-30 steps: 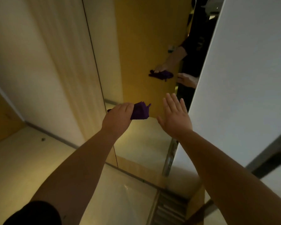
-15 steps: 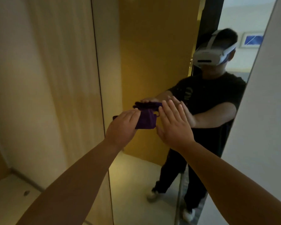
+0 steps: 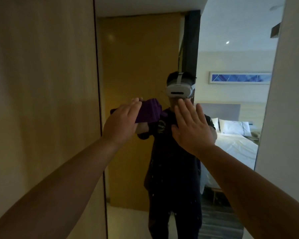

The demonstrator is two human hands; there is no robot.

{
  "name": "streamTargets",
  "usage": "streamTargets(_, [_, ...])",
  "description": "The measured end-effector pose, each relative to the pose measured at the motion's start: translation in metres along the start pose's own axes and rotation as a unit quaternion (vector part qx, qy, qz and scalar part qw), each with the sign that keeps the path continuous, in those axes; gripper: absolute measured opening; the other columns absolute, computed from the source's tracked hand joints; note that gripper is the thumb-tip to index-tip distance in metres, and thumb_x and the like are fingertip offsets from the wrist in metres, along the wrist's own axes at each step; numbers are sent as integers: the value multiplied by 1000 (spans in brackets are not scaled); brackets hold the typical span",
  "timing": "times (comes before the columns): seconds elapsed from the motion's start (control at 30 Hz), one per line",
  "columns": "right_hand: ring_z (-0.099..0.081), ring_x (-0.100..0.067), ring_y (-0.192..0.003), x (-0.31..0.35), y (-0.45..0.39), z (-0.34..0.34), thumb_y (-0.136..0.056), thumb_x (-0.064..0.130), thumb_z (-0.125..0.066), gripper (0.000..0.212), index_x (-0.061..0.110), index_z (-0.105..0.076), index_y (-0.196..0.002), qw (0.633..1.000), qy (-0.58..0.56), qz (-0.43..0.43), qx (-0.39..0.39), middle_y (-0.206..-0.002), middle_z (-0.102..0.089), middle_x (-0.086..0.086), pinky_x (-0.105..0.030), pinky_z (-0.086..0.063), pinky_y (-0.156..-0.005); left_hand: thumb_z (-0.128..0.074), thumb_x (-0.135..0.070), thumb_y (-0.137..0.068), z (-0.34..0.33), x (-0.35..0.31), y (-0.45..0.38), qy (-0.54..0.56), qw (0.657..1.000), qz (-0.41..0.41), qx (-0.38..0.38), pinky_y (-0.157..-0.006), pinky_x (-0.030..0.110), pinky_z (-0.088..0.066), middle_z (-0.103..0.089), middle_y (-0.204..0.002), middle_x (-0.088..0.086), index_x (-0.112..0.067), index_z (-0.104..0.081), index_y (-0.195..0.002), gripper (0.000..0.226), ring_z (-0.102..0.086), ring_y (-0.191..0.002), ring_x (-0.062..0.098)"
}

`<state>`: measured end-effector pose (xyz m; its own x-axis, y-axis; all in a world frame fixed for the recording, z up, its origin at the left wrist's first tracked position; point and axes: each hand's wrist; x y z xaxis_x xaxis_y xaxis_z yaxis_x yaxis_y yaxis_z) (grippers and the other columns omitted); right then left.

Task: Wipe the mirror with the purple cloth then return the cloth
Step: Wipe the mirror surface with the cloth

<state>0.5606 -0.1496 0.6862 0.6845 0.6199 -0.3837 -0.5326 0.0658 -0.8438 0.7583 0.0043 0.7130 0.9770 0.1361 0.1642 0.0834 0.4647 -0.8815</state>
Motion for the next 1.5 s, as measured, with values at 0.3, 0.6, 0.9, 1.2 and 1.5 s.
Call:
streamTargets(0.3, [-10,-35,-152,-7,-1,-16,-102,41,-39,66,1,-27,-153,998,29,13,-52,-162,-20,-20,-57,-13,-122,-47,-20,-90,2,19,-35,4,997,-35,-70,-99,46,-45,-55,-134,21,3,-52,-130,46,-54,-123,37])
streamTargets(0.6, [-17,-36,-151,-7,-1,-20,-99,40,-44,65,0,-35,-149,996,26,19,-86,-159,-25,-22,-59,-18,-121,-46,-14,-99,48,59,-148,-39,984,1,-177,-112,47,-34,-43,-147,17,-2,-45,-138,41,-40,-136,35])
streamTargets(0.9, [-22,-37,-149,-5,-3,-21,-98,40,-44,63,0,-39,-147,995,22,22,-100,-157,-30,-22,-60,-21,-119,-41,-35,-92,9,61,-131,-108,986,-90,-86,-121,47,-7,-10,-161,15,-5,-14,-153,74,-5,-149,27])
streamTargets(1.2, [-12,-35,-152,-2,-4,-19,-98,39,-45,67,0,-30,-151,996,1,11,-90,-160,-23,-22,-55,-7,-123,-46,-45,-95,-58,48,23,-119,983,-136,-37,-120,50,-11,-7,-159,16,-3,-13,-151,78,-7,-148,32])
streamTargets(1.5, [-10,-33,-152,-4,-1,-19,-98,37,-47,66,0,-31,-150,995,-7,3,-99,-159,-25,-22,-53,-5,-123,-40,-41,-92,-155,-2,278,-124,972,-163,114,-120,48,-7,-17,-159,12,-9,-29,-148,66,-4,-149,30])
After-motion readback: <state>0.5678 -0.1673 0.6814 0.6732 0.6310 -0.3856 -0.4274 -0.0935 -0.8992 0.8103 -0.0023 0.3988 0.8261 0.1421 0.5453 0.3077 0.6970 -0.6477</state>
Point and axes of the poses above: each hand's wrist, its own y-axis away from the middle knuckle, its own z-axis out of the back of the hand, x = y × z
